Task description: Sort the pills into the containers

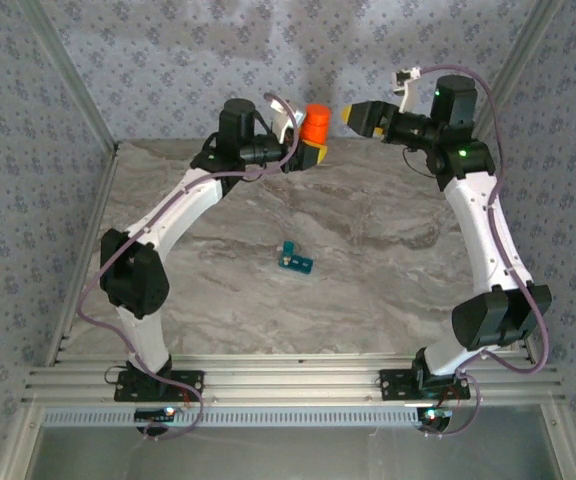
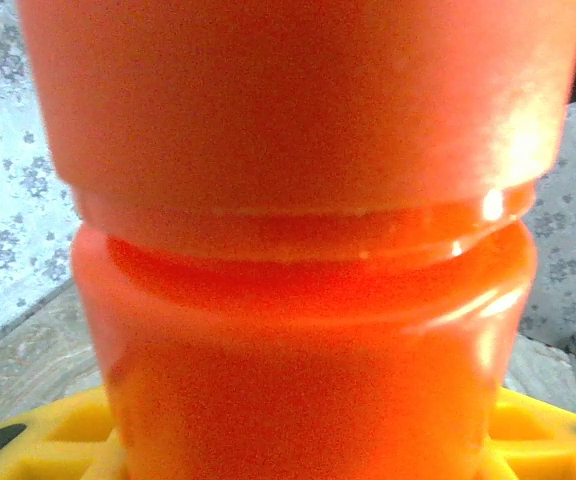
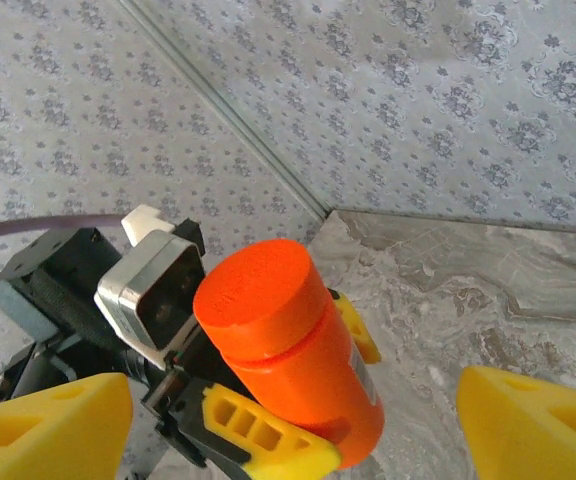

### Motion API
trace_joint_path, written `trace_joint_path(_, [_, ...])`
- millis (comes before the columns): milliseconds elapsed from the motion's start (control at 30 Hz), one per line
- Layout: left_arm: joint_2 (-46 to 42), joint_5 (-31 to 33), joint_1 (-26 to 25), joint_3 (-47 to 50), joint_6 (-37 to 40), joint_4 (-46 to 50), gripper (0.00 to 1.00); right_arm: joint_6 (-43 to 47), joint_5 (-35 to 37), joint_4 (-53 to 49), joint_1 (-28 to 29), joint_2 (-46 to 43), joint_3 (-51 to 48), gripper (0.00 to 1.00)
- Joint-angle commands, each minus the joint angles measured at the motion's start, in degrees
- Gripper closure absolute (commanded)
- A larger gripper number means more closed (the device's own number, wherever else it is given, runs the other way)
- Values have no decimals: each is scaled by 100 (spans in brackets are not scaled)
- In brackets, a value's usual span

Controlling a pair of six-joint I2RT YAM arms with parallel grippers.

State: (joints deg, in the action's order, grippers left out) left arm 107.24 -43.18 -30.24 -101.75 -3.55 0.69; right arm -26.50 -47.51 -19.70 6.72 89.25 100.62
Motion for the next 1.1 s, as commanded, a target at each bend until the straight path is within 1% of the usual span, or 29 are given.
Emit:
trace_joint_path(0, [41, -715, -10, -405, -56, 110, 100, 294, -520, -72, -146, 33, 267, 14])
trace_joint_path(100, [182, -1023, -15, -606, -97, 335, 100, 295, -659, -156, -162, 301, 545, 14])
trace_joint_path(200, [275, -1145, -37, -782, -85, 525, 100, 268, -690, -173, -78, 537, 792, 13])
trace_joint_path(433, [350, -1211, -94, -916, -52, 640, 100, 331, -629, -401, 282, 917, 1338, 12])
trace_joint_path(600, [379, -1226, -114, -967, -13, 716, 100, 380, -591, -530, 410, 1006, 1417, 13])
trace_joint_path(833, [377, -1244, -109, -967, 21, 766, 100, 506, -606, -737, 461, 1024, 1373, 19])
trace_joint_path(933, [383, -1240, -113, -969, 14, 762, 100, 528, -611, -776, 487, 1024, 1338, 23])
trace_joint_path(1000, [385, -1239, -114, -969, 19, 765, 100, 542, -610, -805, 505, 1017, 1313, 28])
trace_joint_path(1067, [393, -1250, -112, -1133, 17, 776, 100, 550, -604, -813, 521, 1009, 1295, 37])
